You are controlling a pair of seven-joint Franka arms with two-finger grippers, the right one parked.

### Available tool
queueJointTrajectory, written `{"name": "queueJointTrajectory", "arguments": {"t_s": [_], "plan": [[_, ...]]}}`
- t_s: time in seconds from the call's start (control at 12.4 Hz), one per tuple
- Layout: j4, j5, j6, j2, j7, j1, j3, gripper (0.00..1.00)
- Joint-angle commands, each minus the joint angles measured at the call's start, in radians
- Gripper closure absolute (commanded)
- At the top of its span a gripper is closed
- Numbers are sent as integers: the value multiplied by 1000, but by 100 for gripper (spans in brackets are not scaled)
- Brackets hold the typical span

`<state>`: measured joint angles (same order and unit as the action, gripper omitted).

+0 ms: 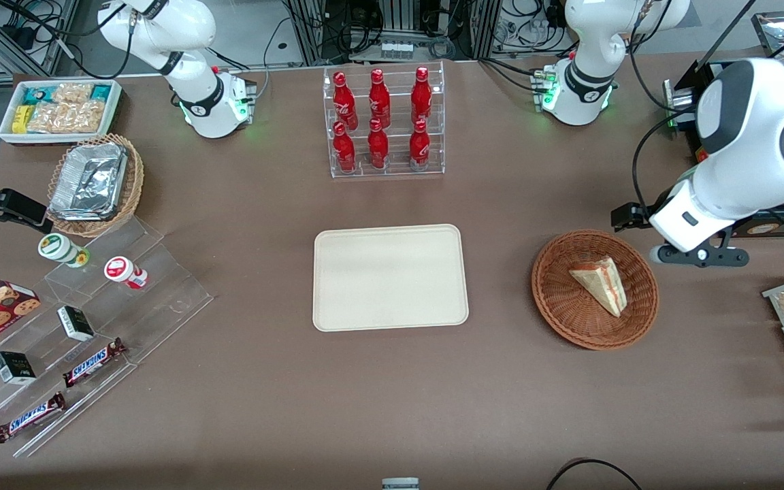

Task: Place sandwich from basket to tray
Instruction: 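Move the open left gripper over the sandwich in the wicker basket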

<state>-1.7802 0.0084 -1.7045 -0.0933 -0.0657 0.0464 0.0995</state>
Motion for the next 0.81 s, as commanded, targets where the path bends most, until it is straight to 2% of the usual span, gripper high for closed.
{"name": "queueJointTrajectory", "arguments": {"t_s": [0.0, 0.57, 0.73], "plan": [[-37, 15, -44, 3, -14, -2, 0, 0], [-169, 15, -180, -3, -28, -13, -17, 0], [-198, 13, -228, -17, -127, -13, -31, 0]]}}
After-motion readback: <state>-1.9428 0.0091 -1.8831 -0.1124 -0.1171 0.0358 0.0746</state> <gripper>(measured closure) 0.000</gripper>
